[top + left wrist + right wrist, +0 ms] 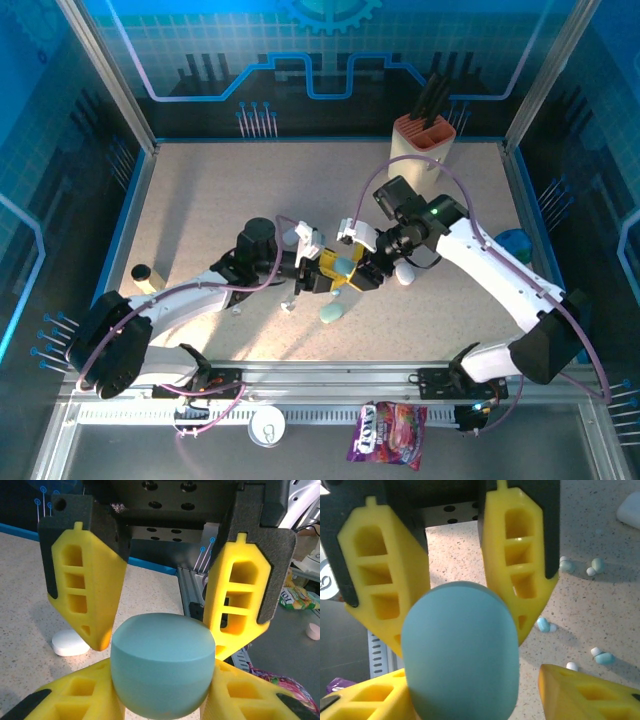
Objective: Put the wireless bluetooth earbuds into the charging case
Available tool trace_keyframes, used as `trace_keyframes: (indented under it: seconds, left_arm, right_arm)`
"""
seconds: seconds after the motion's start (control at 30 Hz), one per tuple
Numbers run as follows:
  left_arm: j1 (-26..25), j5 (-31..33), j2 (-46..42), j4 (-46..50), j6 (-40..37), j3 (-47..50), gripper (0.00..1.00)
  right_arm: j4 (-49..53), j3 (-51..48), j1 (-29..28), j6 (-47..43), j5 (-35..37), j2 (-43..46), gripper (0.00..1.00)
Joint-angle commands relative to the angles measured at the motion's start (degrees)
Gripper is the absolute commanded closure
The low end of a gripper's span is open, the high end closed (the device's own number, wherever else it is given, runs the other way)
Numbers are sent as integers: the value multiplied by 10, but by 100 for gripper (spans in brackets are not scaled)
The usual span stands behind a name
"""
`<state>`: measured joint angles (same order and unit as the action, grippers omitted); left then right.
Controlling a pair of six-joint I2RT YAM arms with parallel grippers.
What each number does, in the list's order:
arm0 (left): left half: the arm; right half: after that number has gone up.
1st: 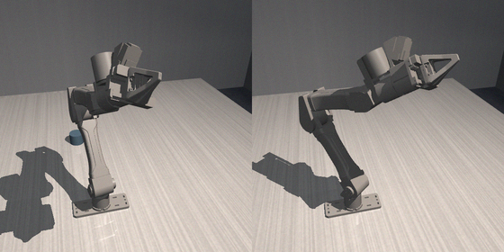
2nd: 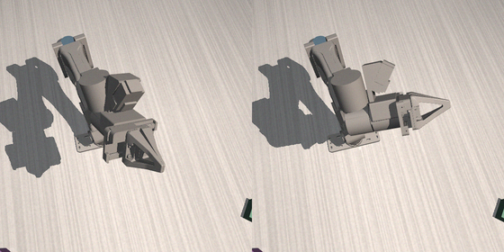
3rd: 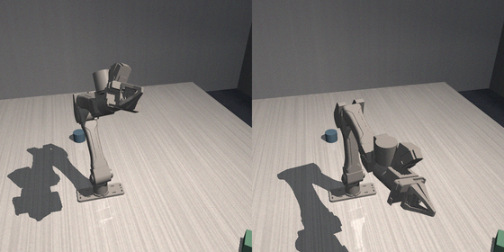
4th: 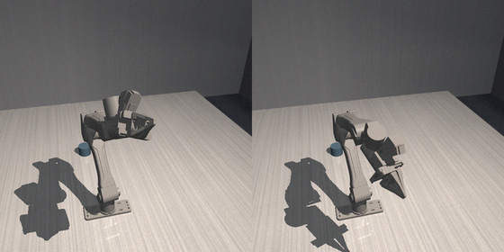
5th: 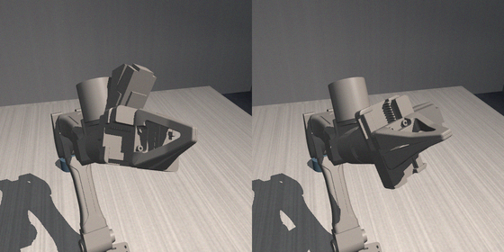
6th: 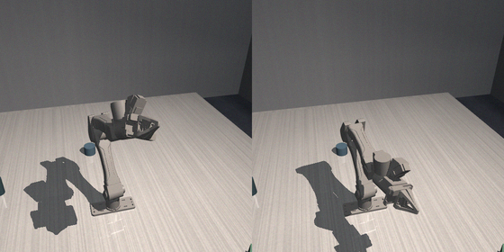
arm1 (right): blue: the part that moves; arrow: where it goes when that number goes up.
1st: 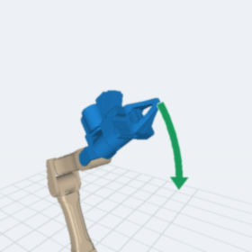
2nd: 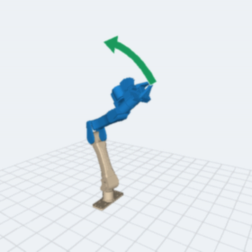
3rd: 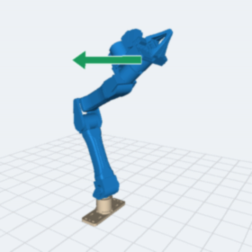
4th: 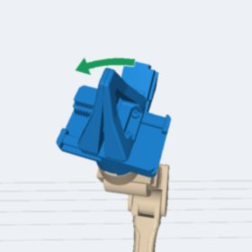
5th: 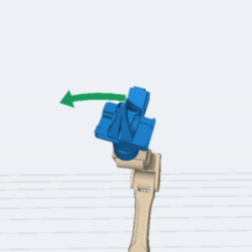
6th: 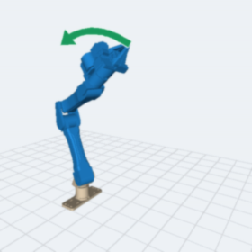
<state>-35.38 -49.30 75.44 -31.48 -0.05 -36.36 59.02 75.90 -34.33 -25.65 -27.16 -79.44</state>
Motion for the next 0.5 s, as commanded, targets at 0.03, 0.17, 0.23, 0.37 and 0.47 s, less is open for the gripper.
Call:
trace_keyframes:
  seconds: [0.03, 0.17, 0.23, 0.37, 0.47]
  left_arm:
    - [-2, -26, 0, -34, -11, 4, 65]
    - [-1, -20, -3, -40, -21, 14, 65]
    - [-1, -15, -3, -44, -19, 15, 65]
    - [-1, -4, -4, -44, -16, 16, 66]
    - [-1, 6, -7, -53, -14, 21, 65]
  right_arm:
    - [-37, -15, 22, 35, 6, 26, 35]
    - [-58, -31, 41, 47, 4, 43, 32]
    - [-78, -43, 56, 62, 2, 53, 32]
    - [-112, -61, 83, 92, -2, 72, 31]
    - [-140, -79, 91, 103, -11, 89, 29]
